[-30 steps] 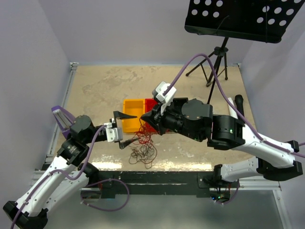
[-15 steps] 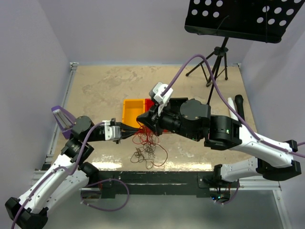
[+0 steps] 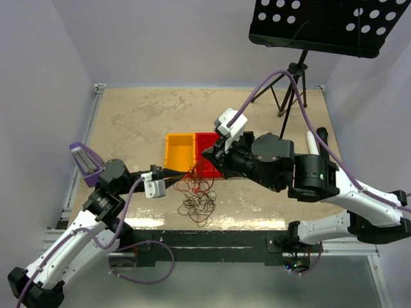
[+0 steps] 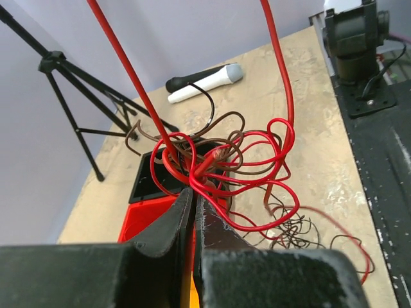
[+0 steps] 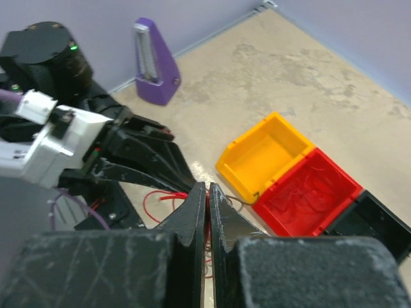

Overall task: Untangle the cables
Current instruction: Untie the cable.

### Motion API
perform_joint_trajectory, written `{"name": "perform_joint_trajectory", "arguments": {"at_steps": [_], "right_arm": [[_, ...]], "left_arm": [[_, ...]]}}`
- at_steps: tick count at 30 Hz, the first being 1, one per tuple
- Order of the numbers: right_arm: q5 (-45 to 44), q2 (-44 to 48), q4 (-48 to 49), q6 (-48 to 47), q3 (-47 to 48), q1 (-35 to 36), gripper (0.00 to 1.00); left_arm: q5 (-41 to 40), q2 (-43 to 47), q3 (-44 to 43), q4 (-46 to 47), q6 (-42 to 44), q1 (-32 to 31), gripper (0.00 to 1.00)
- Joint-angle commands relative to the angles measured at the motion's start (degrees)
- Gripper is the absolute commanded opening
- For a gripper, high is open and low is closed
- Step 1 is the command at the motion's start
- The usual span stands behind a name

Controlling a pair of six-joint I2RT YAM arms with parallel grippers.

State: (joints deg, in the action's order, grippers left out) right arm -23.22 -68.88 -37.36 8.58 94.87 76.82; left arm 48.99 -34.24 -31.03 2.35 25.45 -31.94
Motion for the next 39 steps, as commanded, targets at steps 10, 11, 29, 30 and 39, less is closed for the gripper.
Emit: {"name": "perform_joint_trajectory", "arguments": {"at_steps": [10,11,29,30,39], "right_arm": [[-7.0,5.8,7.2,0.7,2.6,0.2,0.0],[-5.9,5.4,7.2,0.7,2.1,0.1,0.0],[-1.0,1.4,10.7,22.1,-29.9,0.1,0.34],[-1.1,1.5,11.5,26.0,-32.1,0.1,0.35],[-5.0,-6.9,22.2,28.1,-42.3,-0.6,0.44]], "left_arm": [[-3.6,-0.1,-0.3,-12.1,1.4,0.2,0.68],[-3.6,-0.1,-1.3,-11.5,-0.6,0.1,0.74],[-6.8,-0.1,-1.8,-9.2,-3.4,0.2,0.65],[-6.8,-0.1,-1.8,-9.2,-3.2,0.1,0.64],[-3.4,0.8,-0.4,-11.8,-0.5,0.1,0.57]]}}
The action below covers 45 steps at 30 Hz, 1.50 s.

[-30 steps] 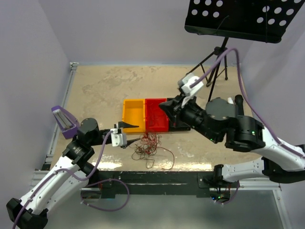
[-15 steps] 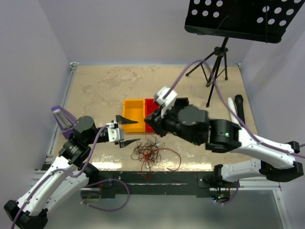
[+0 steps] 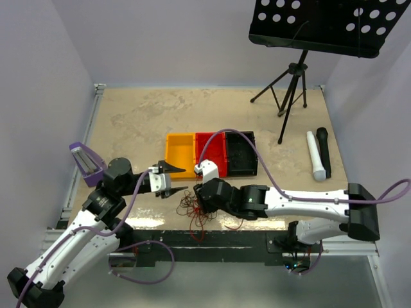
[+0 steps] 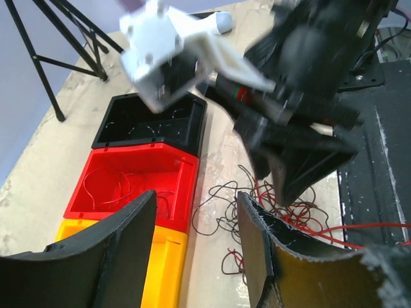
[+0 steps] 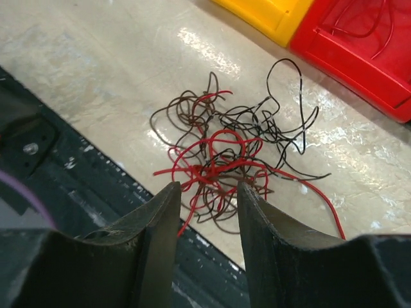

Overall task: Untangle the cables
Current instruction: Untie the cable.

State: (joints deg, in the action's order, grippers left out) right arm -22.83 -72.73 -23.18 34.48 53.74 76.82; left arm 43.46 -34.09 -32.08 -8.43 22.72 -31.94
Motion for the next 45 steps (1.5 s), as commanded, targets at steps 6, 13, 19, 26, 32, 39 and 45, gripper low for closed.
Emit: {"name": "perform_joint_trajectory", "arguments": {"at_steps": [6,13,19,26,32,39,45], "right_arm": [[-11.9,-7.2,11.6,-3.9,0.6,-6.2,0.43],[-9.1,-14.9,13.2,-10.8,3.5,-12.0,0.42],[-6.1,-18.1,14.0,-13.2,4.1,-12.2,0.4],[-5.6,-17.8,13.8,-13.8,3.8,-12.6,0.38],[-5.1,-20.3,13.2,-14.5,4.0,-12.8,0.33],[-4.3,-21.0,12.2,-15.1,5.9,-12.8,0.13],[-5.8,-17.5,10.3,-16.0,7.9,-12.7,0.0]], "left_arm": [[2.9,1.0,0.7,-1.5,2.3,0.2,0.57],[3.6,1.6,1.2,-1.3,2.1,0.2,0.56],[3.6,2.0,1.2,-1.4,2.2,0.3,0.56],[3.4,2.3,1.6,-0.7,2.2,0.4,0.56],[3.1,2.5,1.4,-0.7,2.2,0.3,0.56],[3.0,2.2,1.1,-0.3,2.3,0.3,0.56],[3.0,2.2,1.0,1.1,1.5,0.3,0.56]]}}
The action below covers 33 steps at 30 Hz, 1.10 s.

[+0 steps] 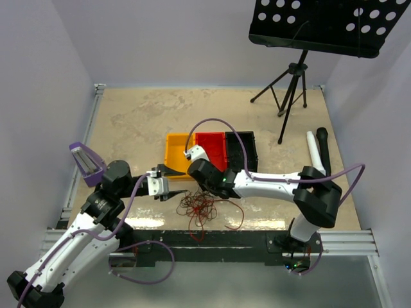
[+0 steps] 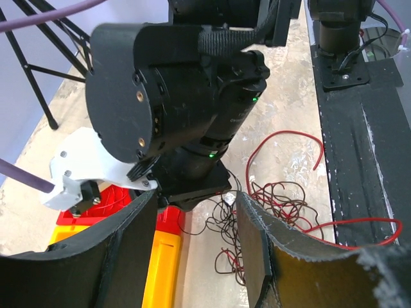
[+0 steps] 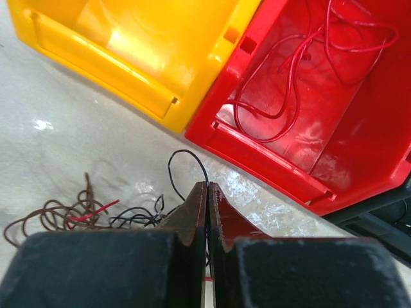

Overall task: Untangle the cables
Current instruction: Untie the cable.

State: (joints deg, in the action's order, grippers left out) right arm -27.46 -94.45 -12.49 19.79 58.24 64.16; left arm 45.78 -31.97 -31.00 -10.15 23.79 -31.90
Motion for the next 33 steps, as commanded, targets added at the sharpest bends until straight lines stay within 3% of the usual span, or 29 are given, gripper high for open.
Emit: {"name": "perform_joint_trajectory", "arguments": {"at_steps": [1,8,14,16,21,24,27,33], "right_arm": [[-1.3,5.8,-0.3,-1.4,3.6,0.0,0.0],[2.8,23.5,1.8,-2.8,6.6,2.2,0.0],[9.0,32.8,1.6,-1.9,8.9,3.5,0.0],[11.6,33.8,1.5,-1.7,10.0,3.7,0.0],[14.4,34.7,2.2,-2.1,13.8,3.9,0.0],[18.0,34.2,3.3,-3.0,17.0,3.9,0.0],[18.8,33.6,2.9,-3.4,19.5,3.9,0.0],[19.6,32.6,1.0,-4.2,20.3,4.0,0.0]], "left_arm": [[0.5,0.1,-0.1,2.8,0.5,0.3,0.56],[-2.5,-0.4,0.9,6.5,-2.2,0.3,0.64],[-12.9,-1.0,1.8,17.1,-11.6,0.3,0.68],[-12.6,-1.5,1.4,19.7,-14.7,0.3,0.73],[1.7,-3.2,-0.2,23.8,-21.6,0.3,0.9],[5.4,-3.8,0.6,25.4,-23.3,0.3,0.92],[5.1,-3.5,0.5,26.1,-26.2,0.3,0.93],[-3.1,-2.6,-4.1,28.3,-29.6,0.5,1.0]]}}
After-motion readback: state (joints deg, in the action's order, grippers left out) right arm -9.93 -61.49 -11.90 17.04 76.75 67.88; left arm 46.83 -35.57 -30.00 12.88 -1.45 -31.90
